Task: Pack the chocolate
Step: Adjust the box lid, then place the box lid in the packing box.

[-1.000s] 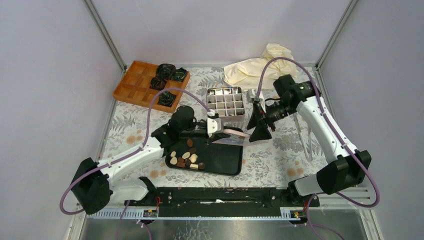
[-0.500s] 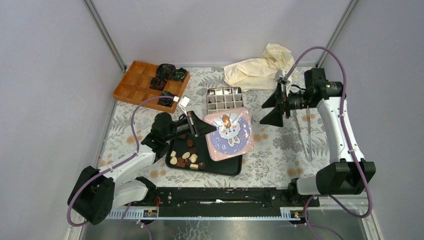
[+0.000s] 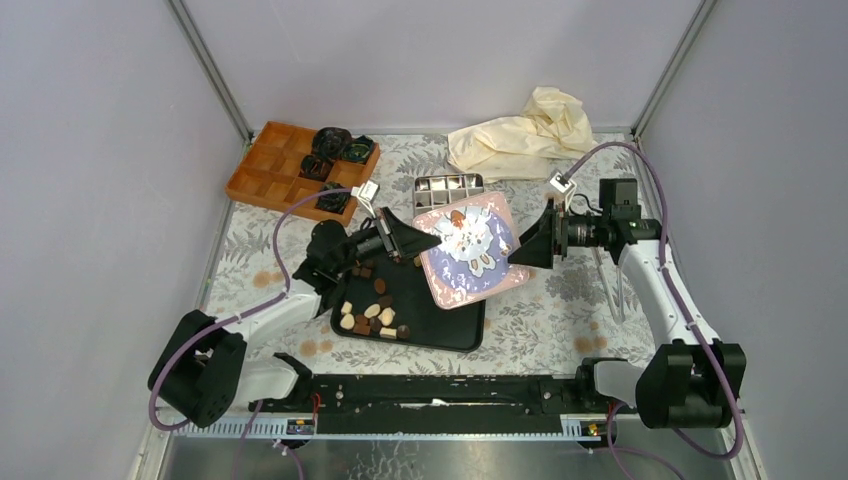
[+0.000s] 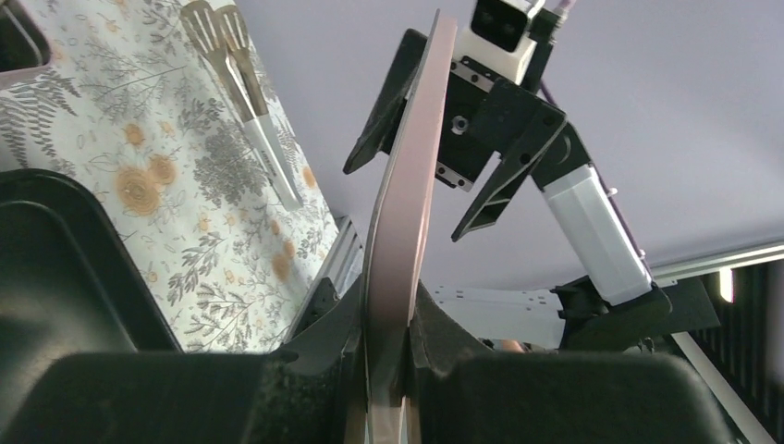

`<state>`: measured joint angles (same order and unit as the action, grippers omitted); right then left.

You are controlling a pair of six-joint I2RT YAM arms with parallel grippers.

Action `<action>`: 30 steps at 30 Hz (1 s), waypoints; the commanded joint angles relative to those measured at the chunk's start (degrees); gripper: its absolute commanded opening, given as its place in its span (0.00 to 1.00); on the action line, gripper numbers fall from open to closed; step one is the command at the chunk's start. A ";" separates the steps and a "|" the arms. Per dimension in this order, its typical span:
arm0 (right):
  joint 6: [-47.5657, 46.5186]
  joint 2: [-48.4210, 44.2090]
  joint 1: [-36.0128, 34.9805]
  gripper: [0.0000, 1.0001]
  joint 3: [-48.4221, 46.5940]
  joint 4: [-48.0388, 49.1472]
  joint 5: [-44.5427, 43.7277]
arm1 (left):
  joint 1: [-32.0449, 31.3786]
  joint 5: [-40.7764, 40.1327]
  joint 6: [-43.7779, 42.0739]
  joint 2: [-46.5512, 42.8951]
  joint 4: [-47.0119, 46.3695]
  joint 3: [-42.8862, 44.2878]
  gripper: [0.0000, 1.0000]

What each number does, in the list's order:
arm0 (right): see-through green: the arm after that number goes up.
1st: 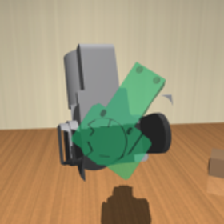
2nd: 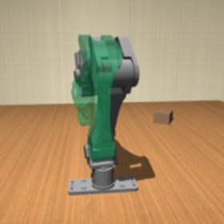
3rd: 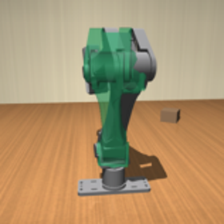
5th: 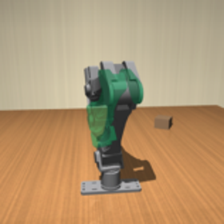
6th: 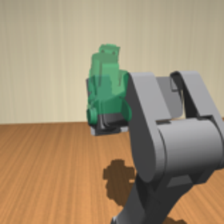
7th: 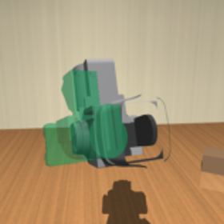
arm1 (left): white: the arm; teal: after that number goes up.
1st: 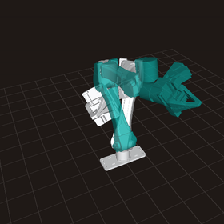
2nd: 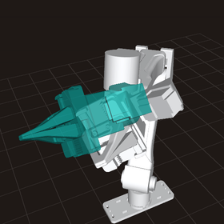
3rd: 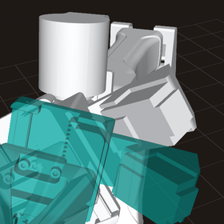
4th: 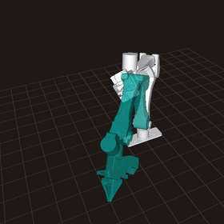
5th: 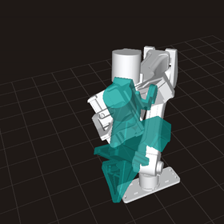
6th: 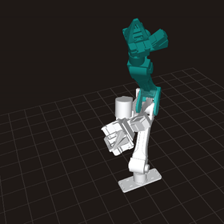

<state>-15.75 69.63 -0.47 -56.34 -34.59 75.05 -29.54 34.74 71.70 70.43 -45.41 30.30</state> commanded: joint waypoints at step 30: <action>53.02 19.14 -0.12 0.00 -5.12 44.04 -0.97 | 12.07 -25.21 -20.04 -19.37 25.37 1.50 0.99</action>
<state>38.57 83.55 -0.75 -55.83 8.82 78.48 -22.15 15.16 56.05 52.64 -29.10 32.88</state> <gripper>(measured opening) 0.194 0.984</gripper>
